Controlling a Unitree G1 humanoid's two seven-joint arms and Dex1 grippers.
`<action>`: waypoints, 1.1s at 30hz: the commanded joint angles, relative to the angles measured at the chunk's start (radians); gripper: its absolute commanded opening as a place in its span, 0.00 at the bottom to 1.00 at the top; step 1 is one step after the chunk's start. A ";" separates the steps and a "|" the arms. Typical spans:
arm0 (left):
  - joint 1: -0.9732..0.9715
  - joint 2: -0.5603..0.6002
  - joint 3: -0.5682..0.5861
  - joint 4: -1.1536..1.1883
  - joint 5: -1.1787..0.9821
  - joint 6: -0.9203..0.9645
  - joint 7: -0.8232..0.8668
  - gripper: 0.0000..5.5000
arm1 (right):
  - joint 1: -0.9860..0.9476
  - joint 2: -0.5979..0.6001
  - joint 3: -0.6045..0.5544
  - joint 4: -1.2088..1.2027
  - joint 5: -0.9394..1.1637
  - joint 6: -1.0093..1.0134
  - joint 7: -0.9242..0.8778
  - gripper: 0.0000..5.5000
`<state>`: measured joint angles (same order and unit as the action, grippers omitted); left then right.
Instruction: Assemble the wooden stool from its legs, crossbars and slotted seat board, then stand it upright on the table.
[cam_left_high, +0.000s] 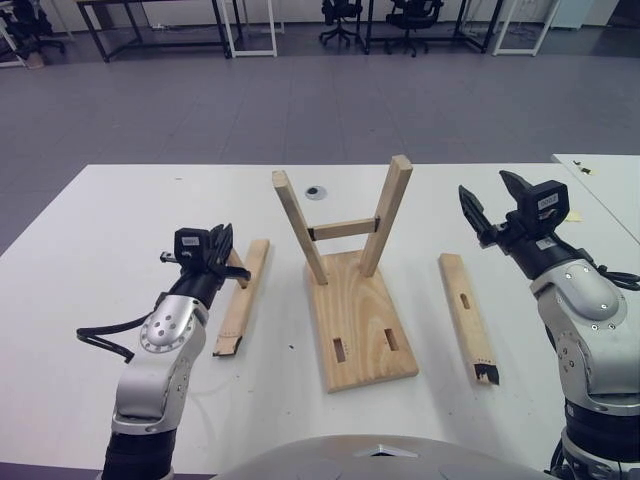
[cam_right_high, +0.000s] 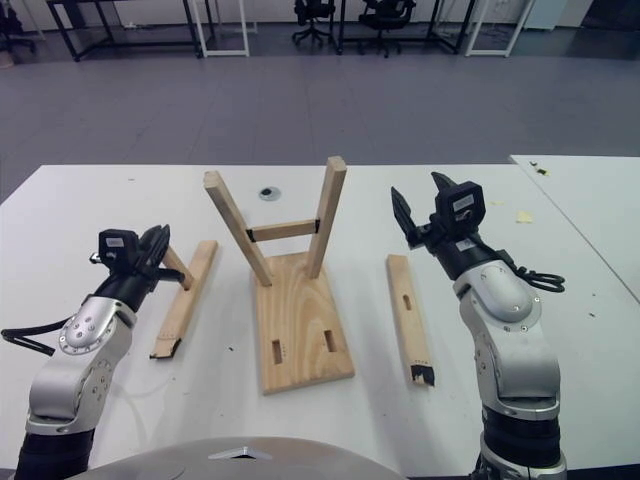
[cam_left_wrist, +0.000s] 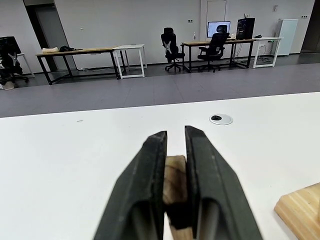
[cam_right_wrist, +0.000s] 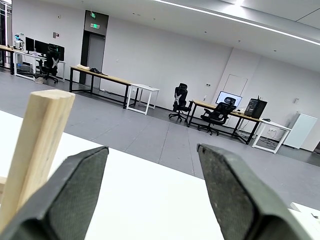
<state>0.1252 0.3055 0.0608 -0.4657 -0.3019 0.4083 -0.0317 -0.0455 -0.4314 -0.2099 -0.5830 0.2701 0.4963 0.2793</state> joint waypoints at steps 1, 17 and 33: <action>0.095 -0.025 -0.029 0.083 0.007 0.112 -0.012 0.07 | -0.018 -0.011 0.014 -0.002 -0.014 -0.006 0.006 0.60; -0.057 -0.028 0.046 -0.050 -0.010 0.134 -0.033 0.34 | -0.033 0.004 0.025 0.027 -0.035 -0.031 0.000 0.60; -0.392 0.036 0.162 -0.260 -0.065 0.280 0.022 0.60 | 0.236 0.137 -0.041 0.055 0.059 0.613 -0.172 0.60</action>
<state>-0.2490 0.3405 0.2195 -0.7127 -0.3804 0.6710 -0.0215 0.1665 -0.2742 -0.2663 -0.5440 0.3463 1.0651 0.1144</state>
